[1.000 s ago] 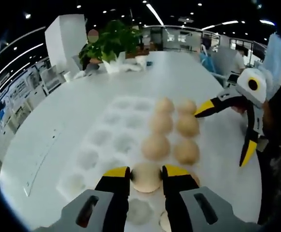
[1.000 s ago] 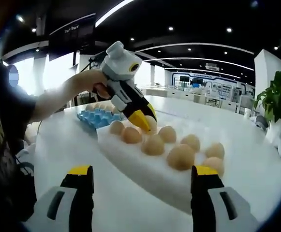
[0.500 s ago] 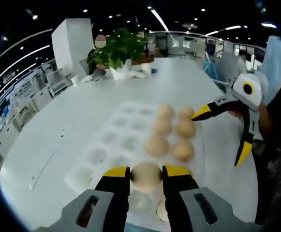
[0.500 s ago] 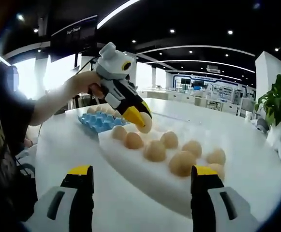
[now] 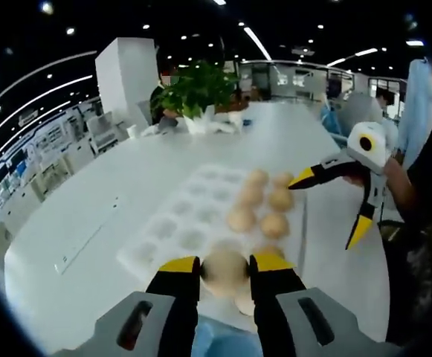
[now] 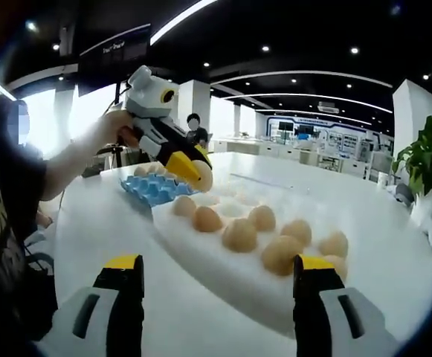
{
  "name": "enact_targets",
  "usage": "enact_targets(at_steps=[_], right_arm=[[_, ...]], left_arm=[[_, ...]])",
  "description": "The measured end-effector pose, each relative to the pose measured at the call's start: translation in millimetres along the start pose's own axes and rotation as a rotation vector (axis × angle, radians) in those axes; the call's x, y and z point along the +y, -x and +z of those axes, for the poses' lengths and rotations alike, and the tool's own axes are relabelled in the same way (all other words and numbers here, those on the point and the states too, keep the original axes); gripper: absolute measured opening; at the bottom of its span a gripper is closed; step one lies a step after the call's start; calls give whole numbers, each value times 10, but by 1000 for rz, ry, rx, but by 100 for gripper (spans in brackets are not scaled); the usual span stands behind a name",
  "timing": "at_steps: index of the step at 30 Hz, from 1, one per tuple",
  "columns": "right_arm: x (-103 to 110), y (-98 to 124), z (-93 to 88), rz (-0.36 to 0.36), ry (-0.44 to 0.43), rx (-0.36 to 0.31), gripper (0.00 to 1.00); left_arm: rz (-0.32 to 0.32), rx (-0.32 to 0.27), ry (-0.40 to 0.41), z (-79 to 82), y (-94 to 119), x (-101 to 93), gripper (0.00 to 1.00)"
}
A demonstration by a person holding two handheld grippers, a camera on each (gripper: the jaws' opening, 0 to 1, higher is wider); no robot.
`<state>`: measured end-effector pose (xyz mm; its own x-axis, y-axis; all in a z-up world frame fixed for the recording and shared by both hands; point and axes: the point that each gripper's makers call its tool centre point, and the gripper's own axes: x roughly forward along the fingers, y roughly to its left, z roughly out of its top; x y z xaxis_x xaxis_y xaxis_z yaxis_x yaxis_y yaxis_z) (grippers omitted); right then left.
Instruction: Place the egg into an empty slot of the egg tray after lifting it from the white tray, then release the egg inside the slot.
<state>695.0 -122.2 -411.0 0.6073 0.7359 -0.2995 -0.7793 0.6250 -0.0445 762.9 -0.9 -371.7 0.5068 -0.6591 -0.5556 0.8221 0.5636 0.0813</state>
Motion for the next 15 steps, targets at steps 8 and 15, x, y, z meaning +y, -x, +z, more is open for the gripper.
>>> enact_targets(at_steps=[8,15], right_arm=[[-1,-5,-6,-2,2,0,86],[-59,6,-16,-3,1,-2,86]], left_arm=[[58,-36,48,-139,275,0,26],[114,-51,118,-358,443,78,26]])
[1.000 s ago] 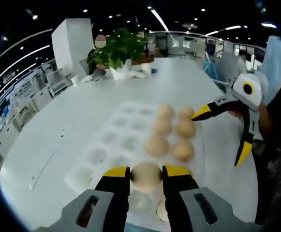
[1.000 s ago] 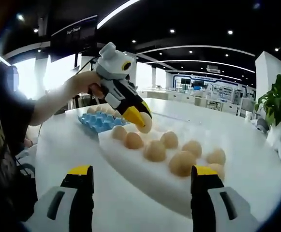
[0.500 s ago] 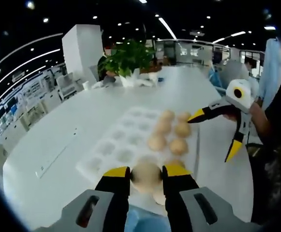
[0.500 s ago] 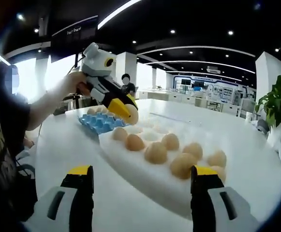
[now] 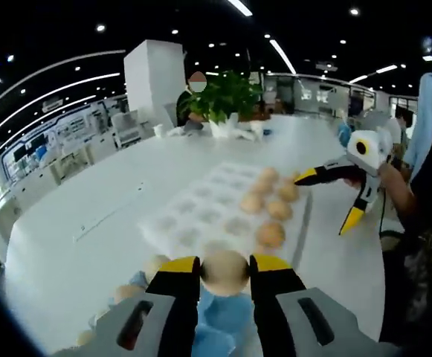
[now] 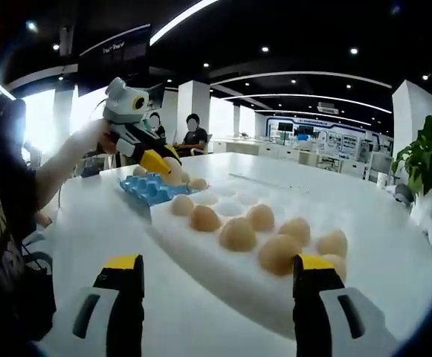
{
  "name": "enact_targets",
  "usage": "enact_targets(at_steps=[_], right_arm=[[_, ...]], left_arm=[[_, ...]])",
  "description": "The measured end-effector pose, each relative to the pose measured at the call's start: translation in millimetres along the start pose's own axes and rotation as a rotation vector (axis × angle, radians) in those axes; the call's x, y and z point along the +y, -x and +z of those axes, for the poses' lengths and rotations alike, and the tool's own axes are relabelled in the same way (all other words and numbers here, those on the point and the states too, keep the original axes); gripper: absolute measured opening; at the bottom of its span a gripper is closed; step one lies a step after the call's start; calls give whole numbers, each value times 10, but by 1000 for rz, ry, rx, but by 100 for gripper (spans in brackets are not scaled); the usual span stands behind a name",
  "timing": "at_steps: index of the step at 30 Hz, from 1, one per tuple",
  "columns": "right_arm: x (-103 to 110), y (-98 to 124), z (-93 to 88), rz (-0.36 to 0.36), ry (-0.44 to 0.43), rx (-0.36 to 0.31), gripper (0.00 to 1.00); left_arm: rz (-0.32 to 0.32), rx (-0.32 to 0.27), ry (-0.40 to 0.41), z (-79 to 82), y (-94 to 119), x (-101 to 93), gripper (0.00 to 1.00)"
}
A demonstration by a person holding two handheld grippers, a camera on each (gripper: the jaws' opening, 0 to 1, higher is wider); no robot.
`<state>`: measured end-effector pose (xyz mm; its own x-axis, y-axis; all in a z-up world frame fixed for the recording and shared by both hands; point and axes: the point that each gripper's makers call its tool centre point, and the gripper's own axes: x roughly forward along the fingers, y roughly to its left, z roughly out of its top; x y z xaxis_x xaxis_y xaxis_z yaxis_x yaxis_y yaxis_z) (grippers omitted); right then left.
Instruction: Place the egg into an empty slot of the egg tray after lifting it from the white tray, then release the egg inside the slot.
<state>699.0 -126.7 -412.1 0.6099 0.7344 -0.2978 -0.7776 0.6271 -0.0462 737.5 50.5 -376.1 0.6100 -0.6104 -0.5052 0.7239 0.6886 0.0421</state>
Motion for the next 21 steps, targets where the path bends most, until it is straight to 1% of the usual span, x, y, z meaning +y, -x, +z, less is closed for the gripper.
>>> enact_targets(at_steps=[4,12,21], right_arm=[[19,-5,-4,0,2,0,86],[52,-12,0,-3,2,2,87],[53,-13,-5,-5,5,4,87]], left_arm=[[13,3,15,-58,29,11,26],[19,-17,9,3,97,-17,26],[38,-28,16,-31,175,-6,26]])
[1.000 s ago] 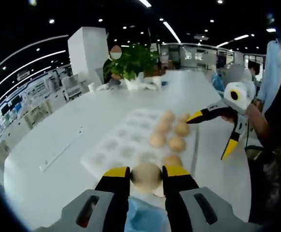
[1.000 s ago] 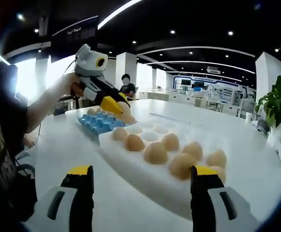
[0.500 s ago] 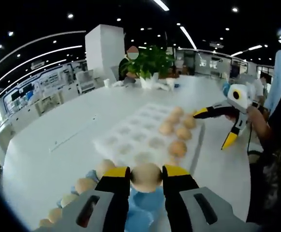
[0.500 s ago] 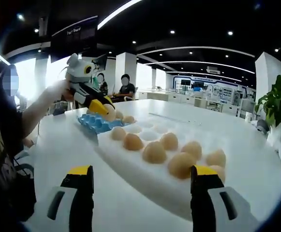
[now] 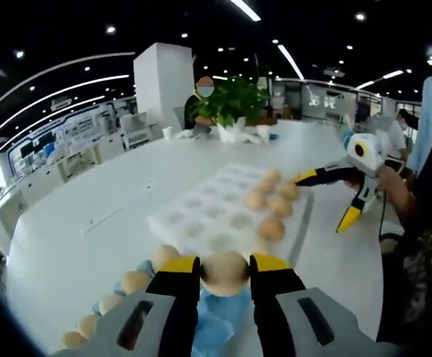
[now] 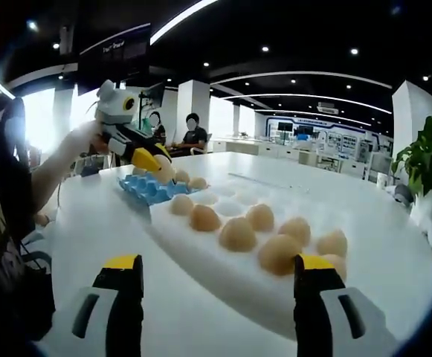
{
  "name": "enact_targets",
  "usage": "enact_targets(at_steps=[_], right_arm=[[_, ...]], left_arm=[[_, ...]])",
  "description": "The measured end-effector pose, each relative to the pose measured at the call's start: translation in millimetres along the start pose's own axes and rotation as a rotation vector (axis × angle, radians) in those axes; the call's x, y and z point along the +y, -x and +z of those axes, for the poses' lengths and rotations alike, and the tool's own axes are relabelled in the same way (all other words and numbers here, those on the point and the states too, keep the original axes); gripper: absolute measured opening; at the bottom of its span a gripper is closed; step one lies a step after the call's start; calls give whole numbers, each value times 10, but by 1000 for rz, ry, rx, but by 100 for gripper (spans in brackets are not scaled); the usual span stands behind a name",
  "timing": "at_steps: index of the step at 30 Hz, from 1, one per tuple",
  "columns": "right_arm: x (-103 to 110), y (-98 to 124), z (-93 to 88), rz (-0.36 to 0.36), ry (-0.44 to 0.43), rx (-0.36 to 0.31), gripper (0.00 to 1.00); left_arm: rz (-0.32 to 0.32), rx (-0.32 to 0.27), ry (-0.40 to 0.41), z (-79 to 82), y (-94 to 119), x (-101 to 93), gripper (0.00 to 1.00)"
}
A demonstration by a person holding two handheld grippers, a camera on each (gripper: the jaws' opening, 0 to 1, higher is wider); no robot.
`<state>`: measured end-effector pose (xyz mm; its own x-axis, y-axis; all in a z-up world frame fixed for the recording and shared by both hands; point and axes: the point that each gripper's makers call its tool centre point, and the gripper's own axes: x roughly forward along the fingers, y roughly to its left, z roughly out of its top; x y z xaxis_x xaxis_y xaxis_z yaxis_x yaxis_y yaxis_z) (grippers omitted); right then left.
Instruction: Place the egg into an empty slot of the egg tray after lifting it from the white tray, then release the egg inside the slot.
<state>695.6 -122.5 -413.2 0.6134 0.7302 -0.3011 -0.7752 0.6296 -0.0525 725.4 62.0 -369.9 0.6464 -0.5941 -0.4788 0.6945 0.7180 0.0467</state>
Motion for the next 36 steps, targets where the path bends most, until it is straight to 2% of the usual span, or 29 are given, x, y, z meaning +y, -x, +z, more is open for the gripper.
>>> enact_targets(at_steps=[19,36], right_arm=[[21,3,-3,-2,7,1,88],[15,-1,-12,-5,16,7,89]], left_arm=[[72,-11,80,-255,213,170,26],[123,-41,128,-308,353,298,26]])
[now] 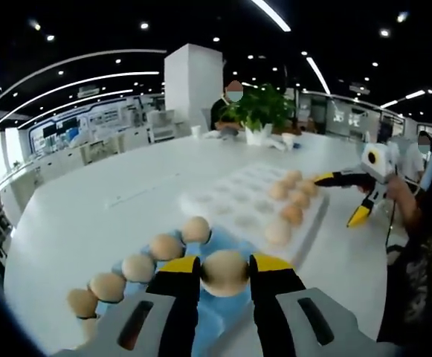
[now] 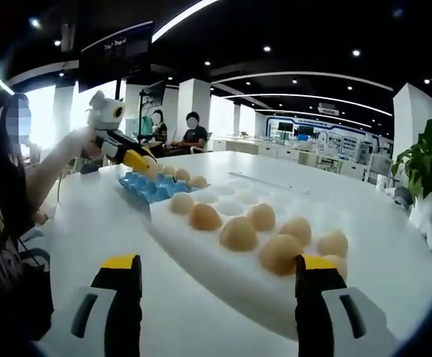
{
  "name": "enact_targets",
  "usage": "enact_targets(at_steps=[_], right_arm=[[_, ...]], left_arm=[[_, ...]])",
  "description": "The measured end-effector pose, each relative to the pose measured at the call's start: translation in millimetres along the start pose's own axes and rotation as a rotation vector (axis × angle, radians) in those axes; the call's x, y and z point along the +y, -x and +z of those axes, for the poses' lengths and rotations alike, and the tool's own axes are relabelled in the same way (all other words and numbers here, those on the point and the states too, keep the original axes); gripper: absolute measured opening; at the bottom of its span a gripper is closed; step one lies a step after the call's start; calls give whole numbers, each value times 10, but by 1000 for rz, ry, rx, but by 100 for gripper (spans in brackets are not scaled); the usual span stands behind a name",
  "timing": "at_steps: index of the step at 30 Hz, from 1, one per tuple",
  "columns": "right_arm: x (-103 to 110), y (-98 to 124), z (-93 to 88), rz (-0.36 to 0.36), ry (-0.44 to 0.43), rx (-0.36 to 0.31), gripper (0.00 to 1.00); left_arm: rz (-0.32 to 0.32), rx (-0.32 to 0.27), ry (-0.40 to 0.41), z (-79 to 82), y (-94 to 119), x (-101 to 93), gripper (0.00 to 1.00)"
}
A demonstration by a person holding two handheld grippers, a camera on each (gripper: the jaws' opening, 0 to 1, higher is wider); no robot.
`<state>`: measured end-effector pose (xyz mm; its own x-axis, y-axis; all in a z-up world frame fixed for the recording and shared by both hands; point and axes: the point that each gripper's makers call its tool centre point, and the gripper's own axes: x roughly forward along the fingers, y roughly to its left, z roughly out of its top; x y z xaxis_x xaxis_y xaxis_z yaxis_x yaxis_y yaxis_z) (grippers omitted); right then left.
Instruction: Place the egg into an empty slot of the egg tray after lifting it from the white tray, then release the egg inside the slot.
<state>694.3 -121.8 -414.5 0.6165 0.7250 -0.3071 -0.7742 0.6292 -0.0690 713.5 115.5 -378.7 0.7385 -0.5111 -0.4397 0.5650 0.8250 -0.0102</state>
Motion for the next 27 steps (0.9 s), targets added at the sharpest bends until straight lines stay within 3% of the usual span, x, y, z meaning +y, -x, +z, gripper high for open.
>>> enact_targets(at_steps=[27], right_arm=[[0,-8,-13,-6,11,10,90]], left_arm=[[89,-17,82,-166,261,309,26]])
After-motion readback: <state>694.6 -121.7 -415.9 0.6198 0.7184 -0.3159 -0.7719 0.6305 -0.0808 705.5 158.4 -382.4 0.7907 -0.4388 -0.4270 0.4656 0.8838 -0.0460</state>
